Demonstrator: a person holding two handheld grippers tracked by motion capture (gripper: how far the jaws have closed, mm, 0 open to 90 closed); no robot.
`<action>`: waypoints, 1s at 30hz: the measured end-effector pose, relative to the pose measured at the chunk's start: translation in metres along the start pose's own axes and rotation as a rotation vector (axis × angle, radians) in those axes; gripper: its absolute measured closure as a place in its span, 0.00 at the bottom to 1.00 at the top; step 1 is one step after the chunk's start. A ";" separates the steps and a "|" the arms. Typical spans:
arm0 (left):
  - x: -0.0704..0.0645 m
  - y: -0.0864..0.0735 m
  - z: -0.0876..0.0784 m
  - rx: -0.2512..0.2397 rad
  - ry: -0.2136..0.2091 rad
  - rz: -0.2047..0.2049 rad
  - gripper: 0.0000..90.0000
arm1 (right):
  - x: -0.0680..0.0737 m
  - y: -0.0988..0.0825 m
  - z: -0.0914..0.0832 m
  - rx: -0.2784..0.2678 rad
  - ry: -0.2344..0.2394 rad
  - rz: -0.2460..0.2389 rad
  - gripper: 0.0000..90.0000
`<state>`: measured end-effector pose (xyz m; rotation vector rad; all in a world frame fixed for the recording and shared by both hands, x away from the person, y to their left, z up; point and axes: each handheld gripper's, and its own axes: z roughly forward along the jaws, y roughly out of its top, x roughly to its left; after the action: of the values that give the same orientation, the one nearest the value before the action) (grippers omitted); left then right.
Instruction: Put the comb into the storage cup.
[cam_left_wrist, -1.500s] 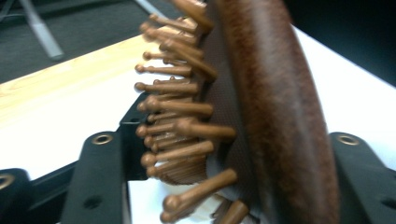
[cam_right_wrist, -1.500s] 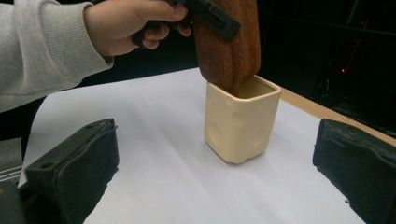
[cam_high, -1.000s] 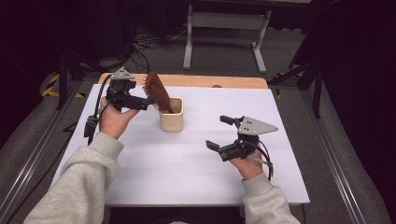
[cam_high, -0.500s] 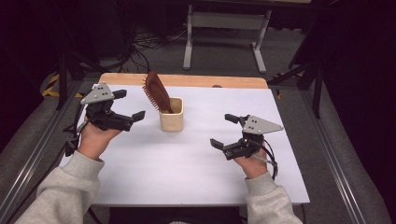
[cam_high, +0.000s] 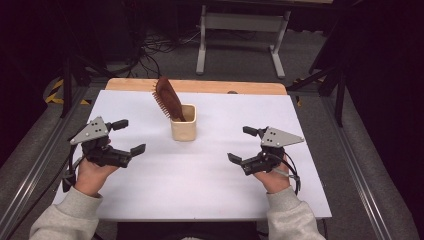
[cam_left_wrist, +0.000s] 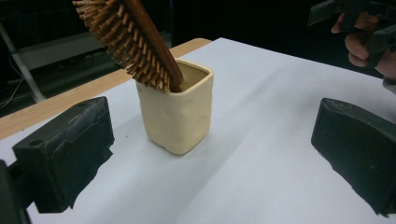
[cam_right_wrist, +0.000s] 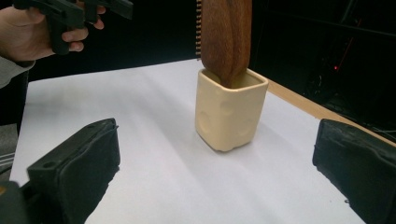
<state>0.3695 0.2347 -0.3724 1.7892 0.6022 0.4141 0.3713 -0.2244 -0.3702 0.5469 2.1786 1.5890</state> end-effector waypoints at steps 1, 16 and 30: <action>-0.001 -0.004 0.000 0.003 -0.004 -0.003 0.00 | -0.001 -0.001 0.000 0.001 -0.001 0.000 0.02; 0.001 -0.053 -0.001 0.004 -0.008 -0.057 0.00 | 0.002 -0.019 -0.007 0.029 0.005 0.008 0.01; 0.000 -0.087 0.000 0.014 -0.003 -0.060 0.00 | 0.003 -0.043 -0.013 0.029 -0.020 0.021 0.01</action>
<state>0.3529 0.2545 -0.4560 1.7802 0.6566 0.3669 0.3586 -0.2454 -0.4082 0.5937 2.1910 1.5588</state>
